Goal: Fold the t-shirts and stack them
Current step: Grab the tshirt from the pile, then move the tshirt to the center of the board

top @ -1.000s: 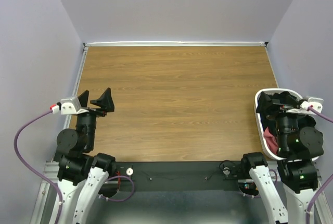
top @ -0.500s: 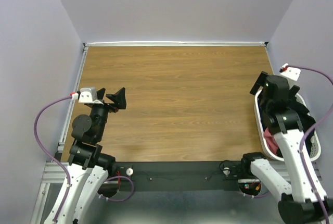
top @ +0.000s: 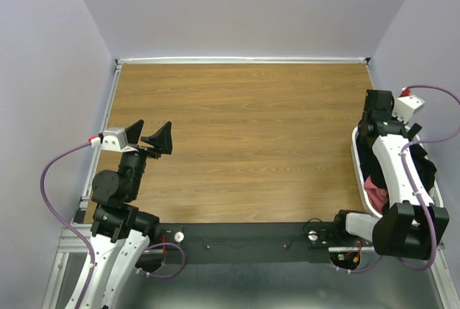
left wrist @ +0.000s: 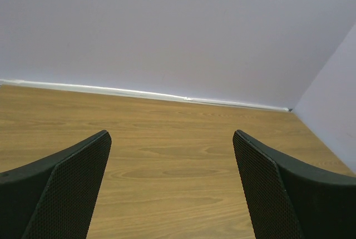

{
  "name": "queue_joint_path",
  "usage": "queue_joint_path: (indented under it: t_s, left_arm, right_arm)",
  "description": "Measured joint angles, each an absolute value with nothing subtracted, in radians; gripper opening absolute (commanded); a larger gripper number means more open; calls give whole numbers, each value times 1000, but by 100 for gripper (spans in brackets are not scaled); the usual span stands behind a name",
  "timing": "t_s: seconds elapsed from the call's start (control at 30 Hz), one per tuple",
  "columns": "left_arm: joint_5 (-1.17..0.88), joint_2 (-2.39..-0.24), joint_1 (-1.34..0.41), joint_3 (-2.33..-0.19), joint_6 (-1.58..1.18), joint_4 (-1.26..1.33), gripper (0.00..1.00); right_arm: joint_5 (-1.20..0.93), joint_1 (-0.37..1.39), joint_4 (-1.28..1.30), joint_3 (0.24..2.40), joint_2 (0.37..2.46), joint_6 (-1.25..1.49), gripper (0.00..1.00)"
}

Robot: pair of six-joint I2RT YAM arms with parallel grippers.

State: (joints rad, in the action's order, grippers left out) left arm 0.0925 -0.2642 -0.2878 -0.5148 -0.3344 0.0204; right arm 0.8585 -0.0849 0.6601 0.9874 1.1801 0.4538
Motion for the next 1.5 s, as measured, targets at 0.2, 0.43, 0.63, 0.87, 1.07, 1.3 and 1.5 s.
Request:
queue_joint_path:
  t_s: [0.2, 0.43, 0.63, 0.87, 1.07, 1.3, 1.5]
  left_arm:
    - [91, -257, -297, -514, -334, 21, 98]
    - [89, -257, -302, -514, -334, 20, 98]
    - [86, -261, -302, -514, -335, 21, 97]
    - [76, -277, -303, -514, -337, 21, 97]
    - [73, -285, -303, -514, -338, 21, 97]
    - [72, -293, -303, -514, -338, 21, 96]
    - [69, -304, -303, -514, -338, 22, 96]
  right_arm:
    - [794, -270, 649, 978, 1222, 496, 100]
    - [686, -362, 638, 914, 1276, 528, 42]
    - [667, -364, 631, 913, 1257, 498, 0]
    - [615, -364, 659, 984, 1161, 440, 0]
    - [615, -304, 682, 1180, 1126, 394, 0]
    - [565, -241, 705, 1389, 1119, 340, 1]
    - [411, -133, 713, 1537, 1162, 311, 1]
